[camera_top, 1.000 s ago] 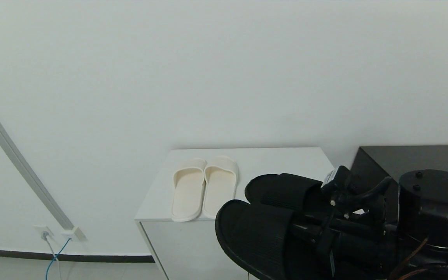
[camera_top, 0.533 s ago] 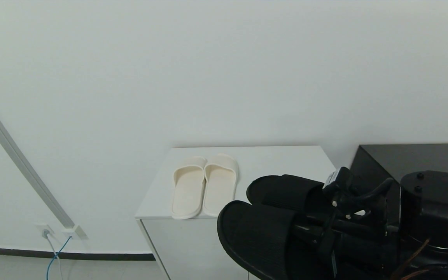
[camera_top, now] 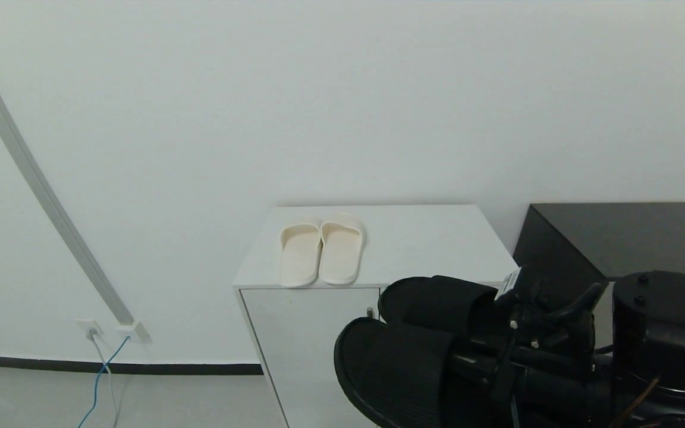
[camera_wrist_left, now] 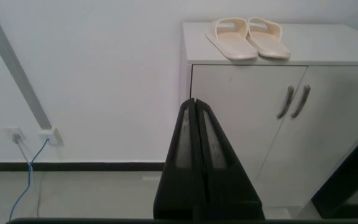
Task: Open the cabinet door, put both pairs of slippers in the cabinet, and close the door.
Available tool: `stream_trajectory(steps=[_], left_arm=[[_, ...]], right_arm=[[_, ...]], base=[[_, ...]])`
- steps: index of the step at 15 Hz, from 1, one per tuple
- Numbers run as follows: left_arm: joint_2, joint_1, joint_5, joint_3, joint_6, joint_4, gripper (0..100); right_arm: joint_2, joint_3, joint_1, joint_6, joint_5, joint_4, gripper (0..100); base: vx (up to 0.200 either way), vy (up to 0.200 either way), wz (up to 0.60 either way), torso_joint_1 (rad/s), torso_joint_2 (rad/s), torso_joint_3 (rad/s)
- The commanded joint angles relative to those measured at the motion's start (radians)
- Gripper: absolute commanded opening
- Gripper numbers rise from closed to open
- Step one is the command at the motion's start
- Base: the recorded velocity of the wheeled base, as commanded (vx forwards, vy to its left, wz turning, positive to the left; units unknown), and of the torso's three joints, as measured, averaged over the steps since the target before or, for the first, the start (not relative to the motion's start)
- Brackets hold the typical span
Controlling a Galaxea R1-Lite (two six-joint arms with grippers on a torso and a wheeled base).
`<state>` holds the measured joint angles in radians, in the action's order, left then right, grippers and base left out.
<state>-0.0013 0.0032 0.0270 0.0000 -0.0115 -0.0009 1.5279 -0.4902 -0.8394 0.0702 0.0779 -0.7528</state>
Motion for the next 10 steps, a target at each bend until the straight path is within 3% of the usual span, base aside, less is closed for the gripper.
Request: stream_trajectory(steps=[1, 10], left_arm=[[0.001, 0.0, 0.001, 0.0, -0.001, -0.001, 0], [0.001, 0.0, 0.001, 0.0, 0.004, 0.001, 0]], right_arm=[[-0.002, 0.004, -0.001, 0.0, 0.0, 0.001, 0], [0.003, 0.018, -0.001, 0.006, -0.001, 0.0, 0]], base=[[0.0, 0.0, 0.0, 0.0, 0.0, 0.0], [0.0, 0.0, 0.0, 0.0, 0.0, 0.0]])
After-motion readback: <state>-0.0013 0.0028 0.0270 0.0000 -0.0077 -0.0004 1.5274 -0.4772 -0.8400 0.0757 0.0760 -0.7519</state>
